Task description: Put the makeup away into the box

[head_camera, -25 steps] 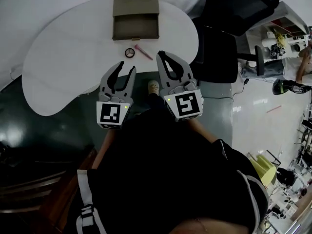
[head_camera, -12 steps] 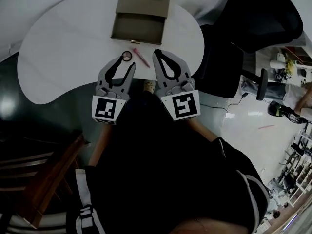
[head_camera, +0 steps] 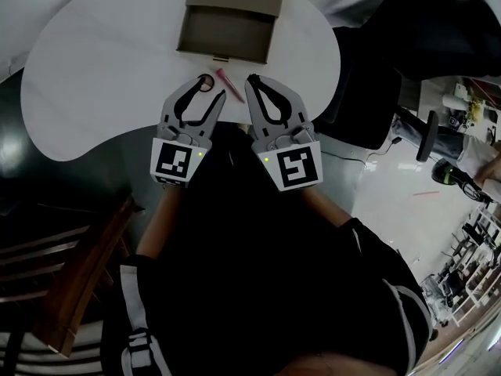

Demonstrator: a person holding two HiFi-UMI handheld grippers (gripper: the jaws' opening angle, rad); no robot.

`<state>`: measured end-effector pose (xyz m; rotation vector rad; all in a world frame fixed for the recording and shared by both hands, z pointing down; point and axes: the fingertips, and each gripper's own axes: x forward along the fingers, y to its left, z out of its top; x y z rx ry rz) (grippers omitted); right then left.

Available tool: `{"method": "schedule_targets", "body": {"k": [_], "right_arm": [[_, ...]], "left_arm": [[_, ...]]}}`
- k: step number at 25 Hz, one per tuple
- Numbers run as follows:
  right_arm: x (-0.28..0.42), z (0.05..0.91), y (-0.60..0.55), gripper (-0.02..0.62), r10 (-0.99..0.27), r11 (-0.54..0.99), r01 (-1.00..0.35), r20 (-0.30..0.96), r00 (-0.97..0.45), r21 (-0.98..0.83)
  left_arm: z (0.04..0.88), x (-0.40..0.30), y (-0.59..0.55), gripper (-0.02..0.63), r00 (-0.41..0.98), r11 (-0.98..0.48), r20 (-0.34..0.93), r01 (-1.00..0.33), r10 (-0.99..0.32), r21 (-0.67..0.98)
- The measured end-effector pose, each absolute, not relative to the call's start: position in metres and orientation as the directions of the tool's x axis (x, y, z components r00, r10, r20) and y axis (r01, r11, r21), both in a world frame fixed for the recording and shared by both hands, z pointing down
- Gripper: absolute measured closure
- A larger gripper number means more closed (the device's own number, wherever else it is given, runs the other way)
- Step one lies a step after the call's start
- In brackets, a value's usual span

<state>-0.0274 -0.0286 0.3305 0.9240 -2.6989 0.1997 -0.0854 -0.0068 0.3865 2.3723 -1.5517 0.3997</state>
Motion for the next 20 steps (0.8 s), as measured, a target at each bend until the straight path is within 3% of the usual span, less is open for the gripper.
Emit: {"method": "schedule_targets", "body": {"k": [20], "right_arm": [[-0.057, 0.397, -0.037, 0.572, -0.555, 0.76, -0.642, 0.418, -0.719, -0.095]], "left_arm": [[0.489, -0.109, -0.023, 0.39, 0.45, -0.516, 0.571, -0.855, -0.686, 0.054]]}}
